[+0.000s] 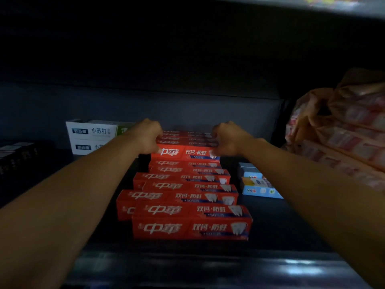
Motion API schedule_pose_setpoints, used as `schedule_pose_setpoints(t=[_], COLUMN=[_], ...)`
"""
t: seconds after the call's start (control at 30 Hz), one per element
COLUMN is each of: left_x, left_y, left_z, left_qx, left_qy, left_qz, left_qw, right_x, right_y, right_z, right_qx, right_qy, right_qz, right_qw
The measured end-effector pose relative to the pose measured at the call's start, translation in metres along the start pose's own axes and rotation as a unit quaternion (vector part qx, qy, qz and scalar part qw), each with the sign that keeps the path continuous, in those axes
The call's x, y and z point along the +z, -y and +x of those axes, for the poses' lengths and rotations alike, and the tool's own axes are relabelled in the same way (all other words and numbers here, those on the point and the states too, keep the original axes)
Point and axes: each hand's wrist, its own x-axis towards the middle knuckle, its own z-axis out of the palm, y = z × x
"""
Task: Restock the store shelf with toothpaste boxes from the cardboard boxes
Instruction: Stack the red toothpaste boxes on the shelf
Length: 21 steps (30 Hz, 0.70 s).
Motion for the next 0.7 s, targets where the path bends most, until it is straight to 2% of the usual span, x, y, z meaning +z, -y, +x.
schedule_pose_setpoints(t=[0.17,0.4,0.7], left_x=[-0.033,-0.075,-0.045], left_y=[-0.029,-0.074,-0.088], left_z=[-0.053,-0.167,-0.290], left_qx=[0.047,0.083,0.099], left_qy=[-0.015,-0.023,0.034], left_qz=[0.004,0.021,0.011], left_qw=[0.999,0.996,0.994], right_x=[-0.031,-0.074,-0.050], right_y=[0.032,0.088,0.111], right_z=[-0.047,-0.160,-0.287], right_qx=[-0.028,-0.067,-0.102], right_qy=[-0.019,-0.036,-0.017], right_qz=[0.003,0.017,0.010], right_qw=[0.999,0.997,0.995])
